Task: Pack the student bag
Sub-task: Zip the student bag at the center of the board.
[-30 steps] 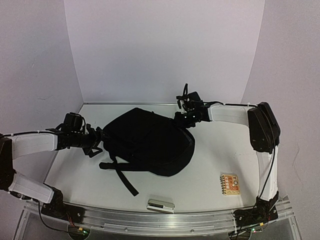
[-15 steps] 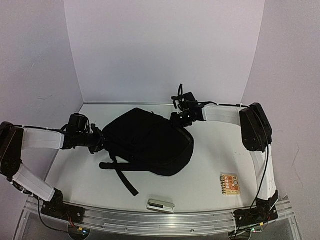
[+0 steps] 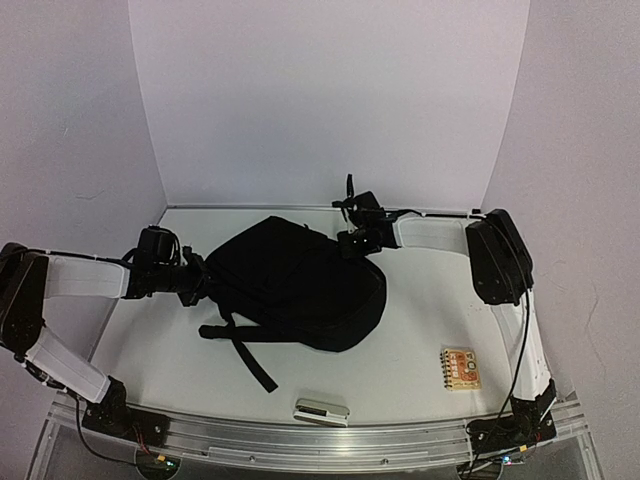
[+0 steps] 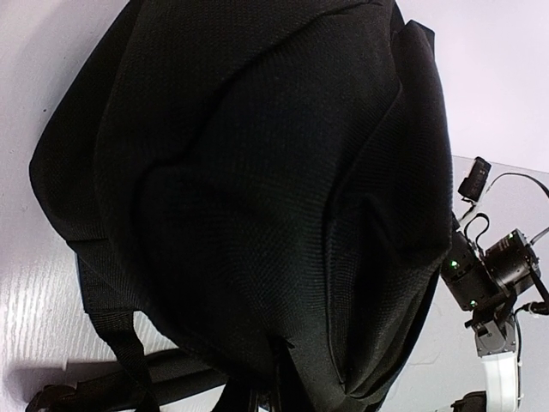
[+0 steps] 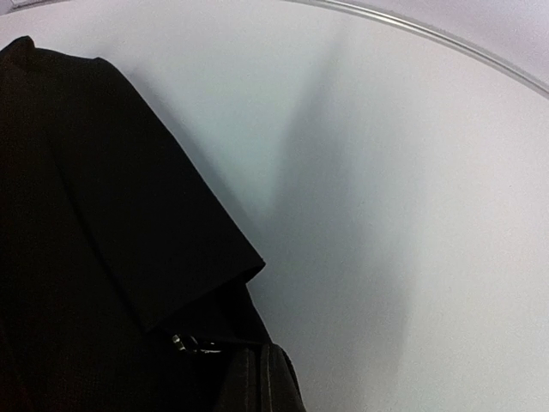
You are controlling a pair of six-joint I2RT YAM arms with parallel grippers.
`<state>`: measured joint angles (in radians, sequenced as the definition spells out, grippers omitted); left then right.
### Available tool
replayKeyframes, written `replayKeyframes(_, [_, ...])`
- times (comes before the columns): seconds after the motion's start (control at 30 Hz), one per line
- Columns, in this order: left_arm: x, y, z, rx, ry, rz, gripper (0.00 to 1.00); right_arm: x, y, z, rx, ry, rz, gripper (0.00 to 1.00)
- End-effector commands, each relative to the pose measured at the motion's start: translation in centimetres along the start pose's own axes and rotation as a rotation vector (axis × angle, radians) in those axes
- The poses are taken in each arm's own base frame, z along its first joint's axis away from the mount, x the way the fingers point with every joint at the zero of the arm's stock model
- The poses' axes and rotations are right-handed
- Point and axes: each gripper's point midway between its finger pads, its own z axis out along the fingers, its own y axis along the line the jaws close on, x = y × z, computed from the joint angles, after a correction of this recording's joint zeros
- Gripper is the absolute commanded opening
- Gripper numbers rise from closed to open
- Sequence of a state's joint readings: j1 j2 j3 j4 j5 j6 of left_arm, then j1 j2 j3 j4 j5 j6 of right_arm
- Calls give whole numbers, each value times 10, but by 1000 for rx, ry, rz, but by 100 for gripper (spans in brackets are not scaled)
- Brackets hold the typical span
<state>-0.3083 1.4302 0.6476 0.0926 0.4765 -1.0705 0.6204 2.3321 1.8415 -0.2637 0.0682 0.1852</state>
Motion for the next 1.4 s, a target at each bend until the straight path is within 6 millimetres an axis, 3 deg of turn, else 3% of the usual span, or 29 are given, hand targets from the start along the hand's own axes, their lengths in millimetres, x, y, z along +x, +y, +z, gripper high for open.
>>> replayKeyframes(0.0, [-12,-3,-10,-37,-71,16,0,-33,-29,-49,166,-124,45,0])
replayKeyframes(0.1, [-15,-4,-14,-45,-91,23,0,-37,-38,-71,195,-151,88,0])
replayKeyframes(0.33, [-18,0,-27,-93,-127,44,0,-9,-40,-91,150,-105,141,0])
replayKeyframes(0.63, [-37,-20,-41,-96,-165,104,0,36,-8,-116,-91,25,169,0])
replayKeyframes(0.97, [-46,-15,-36,-163,-155,143,1,82,10,-165,-265,161,191,0])
replayKeyframes(1.03, [-51,-17,-38,-192,-162,181,10,94,16,-175,-311,202,186,0])
replayKeyframes(1.1, [-57,-20,-41,-230,-166,238,30,105,21,-183,-343,234,178,0])
replayKeyframes(1.2, [-65,-31,-49,-279,-183,315,52,118,30,-195,-387,272,165,0])
replayKeyframes(1.37, [-65,-74,-59,-353,-239,552,81,127,45,-214,-460,301,158,0])
